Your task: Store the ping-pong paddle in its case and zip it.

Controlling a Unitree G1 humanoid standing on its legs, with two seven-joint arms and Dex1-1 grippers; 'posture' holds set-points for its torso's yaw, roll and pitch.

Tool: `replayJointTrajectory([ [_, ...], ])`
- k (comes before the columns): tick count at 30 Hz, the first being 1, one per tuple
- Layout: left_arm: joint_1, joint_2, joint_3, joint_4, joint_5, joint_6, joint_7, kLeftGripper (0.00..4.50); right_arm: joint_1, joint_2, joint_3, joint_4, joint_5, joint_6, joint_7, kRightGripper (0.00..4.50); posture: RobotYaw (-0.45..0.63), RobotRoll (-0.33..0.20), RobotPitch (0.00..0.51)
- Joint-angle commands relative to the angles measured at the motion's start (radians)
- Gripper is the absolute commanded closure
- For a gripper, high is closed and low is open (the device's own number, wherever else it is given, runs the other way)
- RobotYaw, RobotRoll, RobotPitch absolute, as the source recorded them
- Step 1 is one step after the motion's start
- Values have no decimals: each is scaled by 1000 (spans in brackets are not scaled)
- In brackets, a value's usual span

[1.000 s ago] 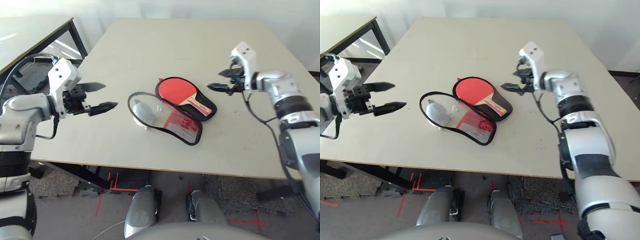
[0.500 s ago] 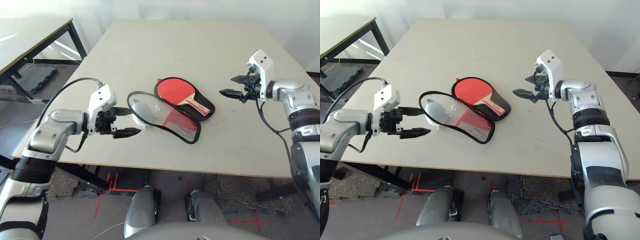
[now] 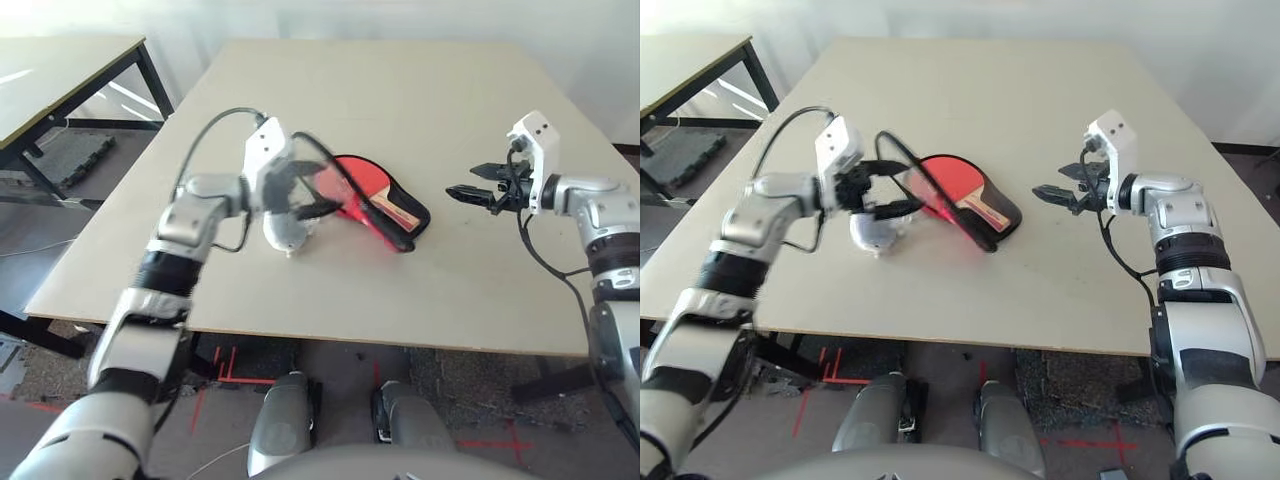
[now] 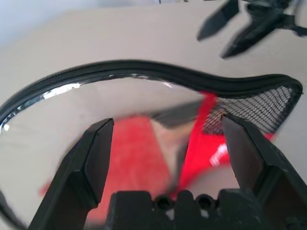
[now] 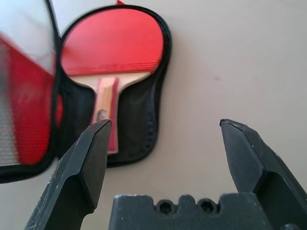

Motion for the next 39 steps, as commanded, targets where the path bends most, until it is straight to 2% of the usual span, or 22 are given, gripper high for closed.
replayJointTrajectory([
  [1,-62,-52,6,157,49,-110,49,0,28,3,-25,-43,28,53,-25,9,67,0,32],
  [5,-90,-71,11,235,68,-161,35,0,56,12,-41,-83,62,132,-44,9,57,0,31],
  [8,-69,-48,14,222,60,-152,-15,0,80,23,-46,-104,87,185,-33,9,57,0,31],
  [12,12,13,17,98,28,-77,-113,0,77,44,-53,-79,111,221,-31,9,98,0,33],
  [15,108,75,20,-73,-5,28,-173,0,53,68,-49,-12,109,218,-41,9,115,0,35],
  [24,300,193,63,-411,-76,234,-175,0,-14,145,-34,162,77,155,-67,9,182,0,55],
  [29,340,226,71,-490,-94,287,-162,0,-45,177,-30,242,52,122,-88,9,196,0,61],
  [39,370,235,71,-542,-102,320,-139,0,-63,214,-37,304,30,111,-118,9,206,0,73],
])
